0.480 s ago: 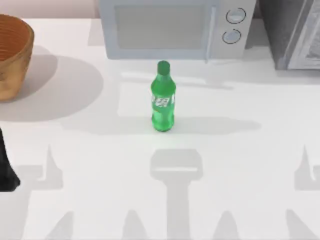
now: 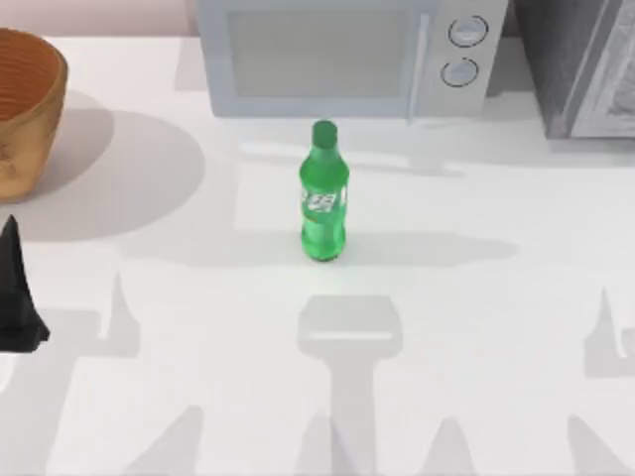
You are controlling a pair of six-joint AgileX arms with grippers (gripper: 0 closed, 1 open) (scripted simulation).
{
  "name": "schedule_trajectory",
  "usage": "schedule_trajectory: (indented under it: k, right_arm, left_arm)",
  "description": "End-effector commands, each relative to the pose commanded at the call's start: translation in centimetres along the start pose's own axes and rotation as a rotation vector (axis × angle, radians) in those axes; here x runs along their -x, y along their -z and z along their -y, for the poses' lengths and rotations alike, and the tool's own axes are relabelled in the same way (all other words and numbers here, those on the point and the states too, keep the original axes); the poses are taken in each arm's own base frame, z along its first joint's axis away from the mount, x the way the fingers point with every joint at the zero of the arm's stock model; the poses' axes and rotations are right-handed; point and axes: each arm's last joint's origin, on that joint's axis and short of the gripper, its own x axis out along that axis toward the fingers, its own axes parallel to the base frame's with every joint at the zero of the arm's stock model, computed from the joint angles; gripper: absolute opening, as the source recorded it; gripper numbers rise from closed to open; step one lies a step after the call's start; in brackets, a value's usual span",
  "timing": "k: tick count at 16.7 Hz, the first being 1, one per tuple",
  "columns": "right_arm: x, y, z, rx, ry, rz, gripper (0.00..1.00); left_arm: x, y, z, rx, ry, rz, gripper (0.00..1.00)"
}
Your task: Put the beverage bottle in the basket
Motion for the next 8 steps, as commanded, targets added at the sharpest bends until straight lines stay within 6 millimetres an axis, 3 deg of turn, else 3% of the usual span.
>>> schedule_trajectory:
  k: [5, 8]
  right_arm:
    - [0.0, 0.0, 0.0, 0.000, 0.000, 0.000, 1.00]
    - [0.0, 0.0, 0.0, 0.000, 0.000, 0.000, 1.00]
  left_arm:
    - [-4.3, -1.9, 1.5, 0.007, 0.165, 0.006, 1.00]
    - [-8.0, -1.4, 3.1, 0.012, 0.283, -0.004, 1.00]
